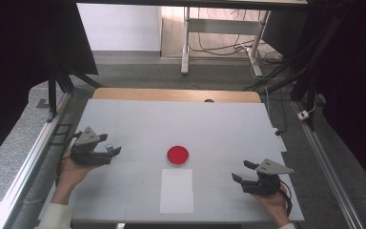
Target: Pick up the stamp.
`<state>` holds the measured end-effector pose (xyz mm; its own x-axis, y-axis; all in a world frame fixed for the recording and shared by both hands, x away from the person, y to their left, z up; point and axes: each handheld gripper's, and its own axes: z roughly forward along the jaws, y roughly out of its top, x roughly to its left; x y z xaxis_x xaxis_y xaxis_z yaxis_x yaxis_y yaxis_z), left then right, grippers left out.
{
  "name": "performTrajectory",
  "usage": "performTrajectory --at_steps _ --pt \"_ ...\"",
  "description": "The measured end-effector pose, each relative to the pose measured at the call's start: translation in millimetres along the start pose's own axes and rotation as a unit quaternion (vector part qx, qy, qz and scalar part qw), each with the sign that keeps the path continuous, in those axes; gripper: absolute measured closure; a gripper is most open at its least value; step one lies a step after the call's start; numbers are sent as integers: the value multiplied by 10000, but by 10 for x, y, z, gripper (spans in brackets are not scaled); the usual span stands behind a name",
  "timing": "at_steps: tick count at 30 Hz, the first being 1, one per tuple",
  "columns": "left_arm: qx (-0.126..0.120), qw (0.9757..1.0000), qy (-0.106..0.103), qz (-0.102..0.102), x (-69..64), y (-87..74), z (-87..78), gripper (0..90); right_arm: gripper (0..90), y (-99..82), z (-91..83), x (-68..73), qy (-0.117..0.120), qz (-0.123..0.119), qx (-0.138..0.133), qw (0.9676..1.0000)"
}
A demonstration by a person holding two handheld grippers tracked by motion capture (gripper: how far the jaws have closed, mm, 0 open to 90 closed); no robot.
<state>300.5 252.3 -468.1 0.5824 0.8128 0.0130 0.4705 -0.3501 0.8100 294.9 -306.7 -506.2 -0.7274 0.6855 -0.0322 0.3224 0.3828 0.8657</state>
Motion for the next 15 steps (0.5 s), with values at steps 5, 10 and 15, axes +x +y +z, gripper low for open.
performTrajectory --at_steps 5,10,15 --pt "77 10000 -33 -9 117 -9 21 277 281 -2 9 1 -37 -9 64 10000" --pt "130 9999 -114 11 231 -44 66 285 281 -4 8 4 -49 -11 55 10000" --pt "281 9990 -270 216 306 -71 144 316 281 -7 21 11 -9 -20 87 10000"
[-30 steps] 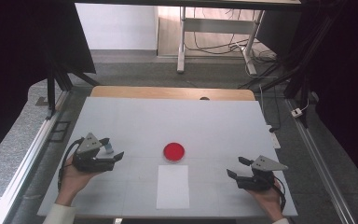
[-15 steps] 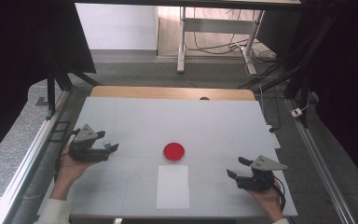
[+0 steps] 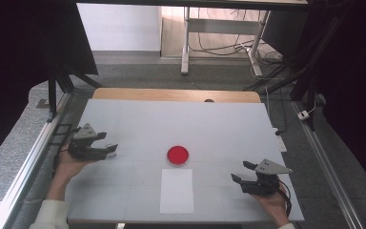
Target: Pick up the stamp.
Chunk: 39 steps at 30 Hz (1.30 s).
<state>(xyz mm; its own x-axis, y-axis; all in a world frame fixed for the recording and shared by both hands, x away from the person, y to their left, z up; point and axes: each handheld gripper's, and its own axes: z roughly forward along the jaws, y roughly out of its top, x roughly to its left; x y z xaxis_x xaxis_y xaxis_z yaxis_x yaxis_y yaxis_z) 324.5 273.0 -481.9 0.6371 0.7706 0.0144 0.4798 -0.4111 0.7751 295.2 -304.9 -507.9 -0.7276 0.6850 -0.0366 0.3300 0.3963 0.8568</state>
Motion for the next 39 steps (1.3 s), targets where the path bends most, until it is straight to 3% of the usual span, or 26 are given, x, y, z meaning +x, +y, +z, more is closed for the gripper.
performTrajectory --at_steps 16,39 --pt "409 9991 -26 113 72 -143 148 381 281 -15 5 -6 13 7 36 10000" --pt "537 9982 -7 266 84 -205 217 597 281 -23 11 -4 7 29 61 10000"
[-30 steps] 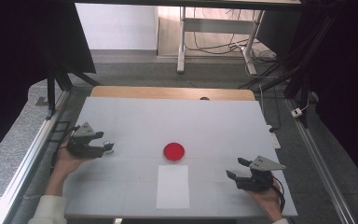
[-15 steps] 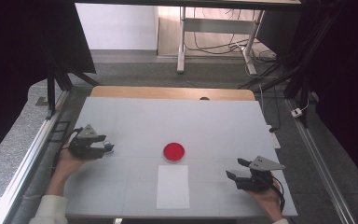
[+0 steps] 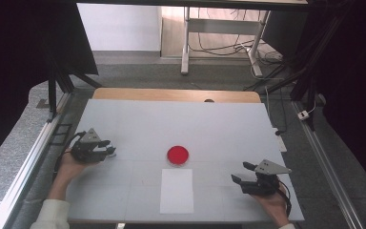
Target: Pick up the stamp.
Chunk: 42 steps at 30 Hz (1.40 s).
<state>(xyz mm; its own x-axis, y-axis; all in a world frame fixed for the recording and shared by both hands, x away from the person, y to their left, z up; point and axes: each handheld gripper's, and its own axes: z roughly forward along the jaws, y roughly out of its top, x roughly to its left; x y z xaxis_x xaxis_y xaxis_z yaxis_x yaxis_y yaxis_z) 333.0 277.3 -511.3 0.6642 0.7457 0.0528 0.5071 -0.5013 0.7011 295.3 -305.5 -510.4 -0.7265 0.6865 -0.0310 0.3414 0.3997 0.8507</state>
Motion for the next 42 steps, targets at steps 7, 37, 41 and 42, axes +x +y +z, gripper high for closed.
performTrajectory --at_steps 7,37,41,42 --pt "-17 10000 27 74 -5 -13 11 660 281 -1 1 -2 -4 -6 10 10000" --pt "-220 9997 -46 96 -10 -29 -9 756 282 -8 2 -6 -15 -10 26 10000" --pt "-279 9996 -76 41 -11 -20 -23 756 282 -8 0 -5 -14 -11 18 10000" --pt "-297 9995 -81 35 -13 -15 -28 756 282 -8 0 -7 -14 -7 16 10000"
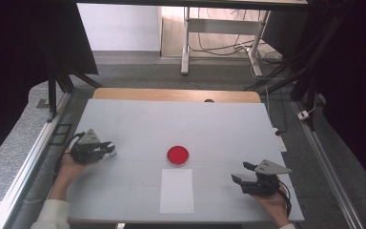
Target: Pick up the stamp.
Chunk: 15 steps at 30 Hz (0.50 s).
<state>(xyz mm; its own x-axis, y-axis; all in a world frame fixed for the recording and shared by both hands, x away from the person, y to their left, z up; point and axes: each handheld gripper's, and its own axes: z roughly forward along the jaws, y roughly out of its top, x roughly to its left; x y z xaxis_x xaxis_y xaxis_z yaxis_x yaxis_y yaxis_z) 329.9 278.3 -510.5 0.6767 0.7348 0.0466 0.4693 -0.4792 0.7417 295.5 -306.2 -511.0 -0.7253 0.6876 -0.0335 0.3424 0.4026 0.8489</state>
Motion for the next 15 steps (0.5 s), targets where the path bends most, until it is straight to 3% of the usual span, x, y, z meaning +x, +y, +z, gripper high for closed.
performTrajectory --at_steps 15 --pt "-322 9992 -176 -182 -81 126 -57 756 282 1 -8 -2 -11 3 -42 10000"
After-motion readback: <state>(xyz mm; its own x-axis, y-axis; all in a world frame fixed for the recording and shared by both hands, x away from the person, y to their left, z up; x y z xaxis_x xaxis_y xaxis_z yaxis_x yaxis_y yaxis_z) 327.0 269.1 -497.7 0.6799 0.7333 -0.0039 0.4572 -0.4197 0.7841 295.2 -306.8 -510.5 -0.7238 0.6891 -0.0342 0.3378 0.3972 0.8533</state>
